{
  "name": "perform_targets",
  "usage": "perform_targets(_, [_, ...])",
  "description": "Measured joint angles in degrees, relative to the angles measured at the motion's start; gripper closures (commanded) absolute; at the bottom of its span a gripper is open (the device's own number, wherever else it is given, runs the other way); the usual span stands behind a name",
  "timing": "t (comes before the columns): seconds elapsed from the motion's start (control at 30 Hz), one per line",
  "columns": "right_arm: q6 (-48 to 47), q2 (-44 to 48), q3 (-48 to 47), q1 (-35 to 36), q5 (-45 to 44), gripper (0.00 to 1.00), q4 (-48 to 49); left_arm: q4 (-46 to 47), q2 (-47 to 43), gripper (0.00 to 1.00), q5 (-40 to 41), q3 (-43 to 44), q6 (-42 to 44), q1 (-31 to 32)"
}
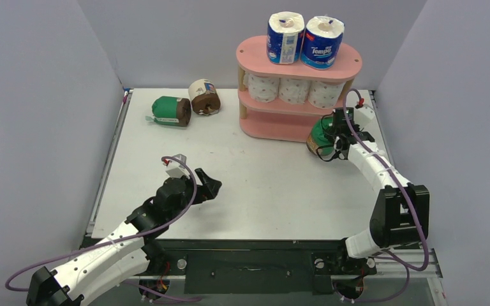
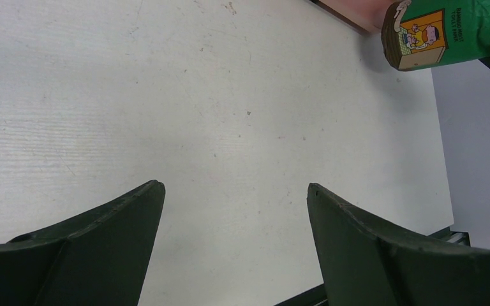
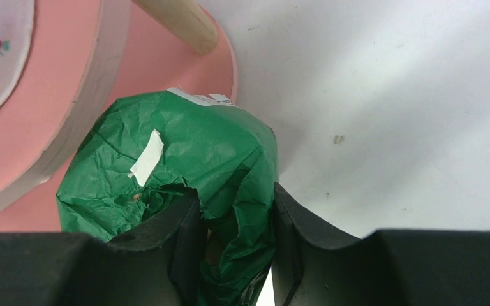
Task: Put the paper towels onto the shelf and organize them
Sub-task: Place the paper towel on the shelf.
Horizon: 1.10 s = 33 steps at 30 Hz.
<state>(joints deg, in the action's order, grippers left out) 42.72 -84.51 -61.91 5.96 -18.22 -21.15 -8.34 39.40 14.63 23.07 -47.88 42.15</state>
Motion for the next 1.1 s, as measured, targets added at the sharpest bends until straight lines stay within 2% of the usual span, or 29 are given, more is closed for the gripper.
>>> perform_targets(0.73, [2.8, -7.0, -3.0, 0.0, -0.8, 0.72, 3.4, -0.1, 0.1, 0.19, -0.1, -1.0, -0.1, 0.0])
perform_targets(1.1, [4.5, -7.6, -4.0, 0.0, -0.3, 0.70, 5.8, 0.0, 1.6, 0.19, -0.1, -1.0, -0.1, 0.0])
